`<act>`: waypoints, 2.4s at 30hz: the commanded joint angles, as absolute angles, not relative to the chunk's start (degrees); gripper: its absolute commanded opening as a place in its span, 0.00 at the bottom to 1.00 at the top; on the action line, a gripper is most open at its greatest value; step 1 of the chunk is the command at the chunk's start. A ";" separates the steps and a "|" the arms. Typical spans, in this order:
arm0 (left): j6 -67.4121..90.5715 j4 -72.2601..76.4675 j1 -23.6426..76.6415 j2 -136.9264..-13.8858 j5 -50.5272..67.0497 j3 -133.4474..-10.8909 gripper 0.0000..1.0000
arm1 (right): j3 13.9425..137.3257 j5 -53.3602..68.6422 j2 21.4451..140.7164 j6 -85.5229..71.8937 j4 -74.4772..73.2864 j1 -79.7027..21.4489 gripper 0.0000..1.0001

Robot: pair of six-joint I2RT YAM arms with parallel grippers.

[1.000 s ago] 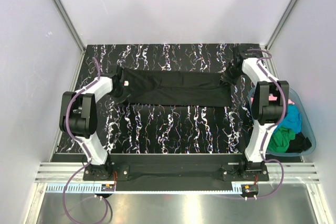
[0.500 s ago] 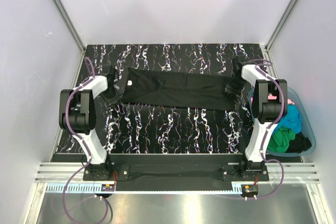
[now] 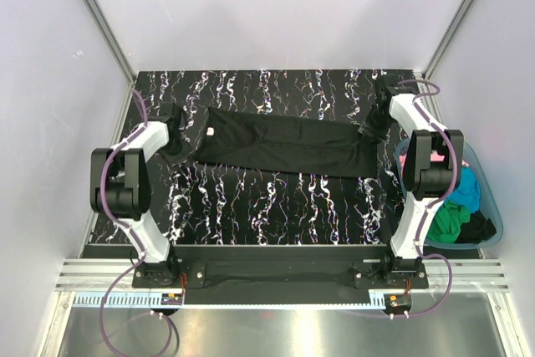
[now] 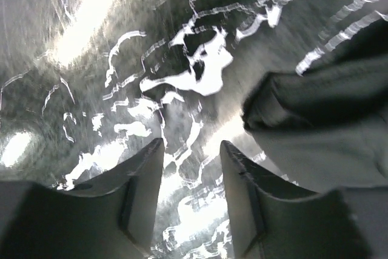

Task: Fold and stack the t-shirts
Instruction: Fold the tshirt

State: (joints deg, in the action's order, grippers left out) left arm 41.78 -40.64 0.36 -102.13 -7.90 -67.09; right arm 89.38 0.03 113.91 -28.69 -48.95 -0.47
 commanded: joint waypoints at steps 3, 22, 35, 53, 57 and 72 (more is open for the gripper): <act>41.22 -35.95 0.09 -96.77 -0.36 -63.03 0.50 | 91.85 1.14 110.83 -25.58 -52.82 -0.35 0.24; 41.92 -33.57 0.09 -99.31 2.20 -61.96 0.46 | 75.33 -6.15 106.09 -23.73 -52.21 1.58 0.32; 42.63 -34.80 0.09 -98.35 0.79 -62.66 0.31 | 67.94 -4.77 99.41 -26.02 -48.08 1.84 0.33; 42.89 -28.84 0.70 -103.01 3.69 -62.49 0.44 | 75.93 6.76 95.45 -24.52 -49.48 1.85 0.40; 44.29 -30.32 0.62 -102.48 0.19 -64.42 0.43 | 77.52 7.91 95.97 -25.31 -50.01 1.85 0.40; 52.82 -23.65 1.49 -95.97 2.02 -59.94 0.47 | 83.05 8.79 101.42 -26.19 -51.06 1.58 0.40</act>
State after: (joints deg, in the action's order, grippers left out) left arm 50.00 -27.22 0.80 -94.39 -0.45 -60.47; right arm 80.12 7.22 100.84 -25.74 -50.52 1.87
